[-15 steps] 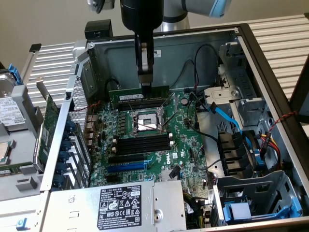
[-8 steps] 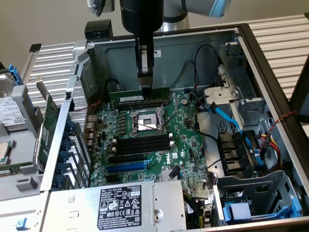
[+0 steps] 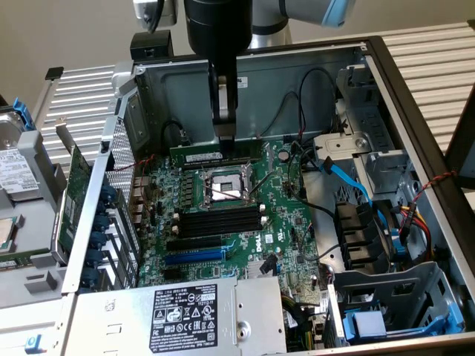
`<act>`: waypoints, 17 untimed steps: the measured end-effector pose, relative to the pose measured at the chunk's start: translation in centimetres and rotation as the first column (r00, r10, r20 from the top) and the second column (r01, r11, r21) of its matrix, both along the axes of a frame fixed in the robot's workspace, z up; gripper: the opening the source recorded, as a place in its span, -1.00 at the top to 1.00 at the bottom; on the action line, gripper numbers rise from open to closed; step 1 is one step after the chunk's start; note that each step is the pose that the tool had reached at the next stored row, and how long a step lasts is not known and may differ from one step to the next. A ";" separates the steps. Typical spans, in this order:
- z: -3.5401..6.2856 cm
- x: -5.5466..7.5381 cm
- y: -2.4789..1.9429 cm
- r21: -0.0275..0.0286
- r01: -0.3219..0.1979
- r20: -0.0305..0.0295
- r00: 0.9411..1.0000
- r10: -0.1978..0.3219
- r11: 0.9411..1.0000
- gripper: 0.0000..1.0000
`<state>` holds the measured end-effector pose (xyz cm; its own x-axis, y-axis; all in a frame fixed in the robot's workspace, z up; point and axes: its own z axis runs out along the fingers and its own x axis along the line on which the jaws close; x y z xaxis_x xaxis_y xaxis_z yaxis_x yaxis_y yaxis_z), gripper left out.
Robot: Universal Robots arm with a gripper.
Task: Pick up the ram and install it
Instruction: 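Insert the ram into the slot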
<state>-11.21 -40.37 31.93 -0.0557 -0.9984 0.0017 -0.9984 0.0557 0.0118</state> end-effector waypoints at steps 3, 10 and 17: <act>-0.23 0.0 -0.11 -0.002 0.001 0.001 1.000 -0.001 1.000 0.75; -1.47 -0.3 -0.11 -0.002 0.001 0.002 1.000 -0.001 1.000 0.75; -2.74 -0.3 -0.13 -0.002 0.001 0.002 1.000 -0.001 1.000 0.75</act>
<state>-11.54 -40.50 29.20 -0.0566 -0.9984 0.0033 -0.9984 0.0566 0.0096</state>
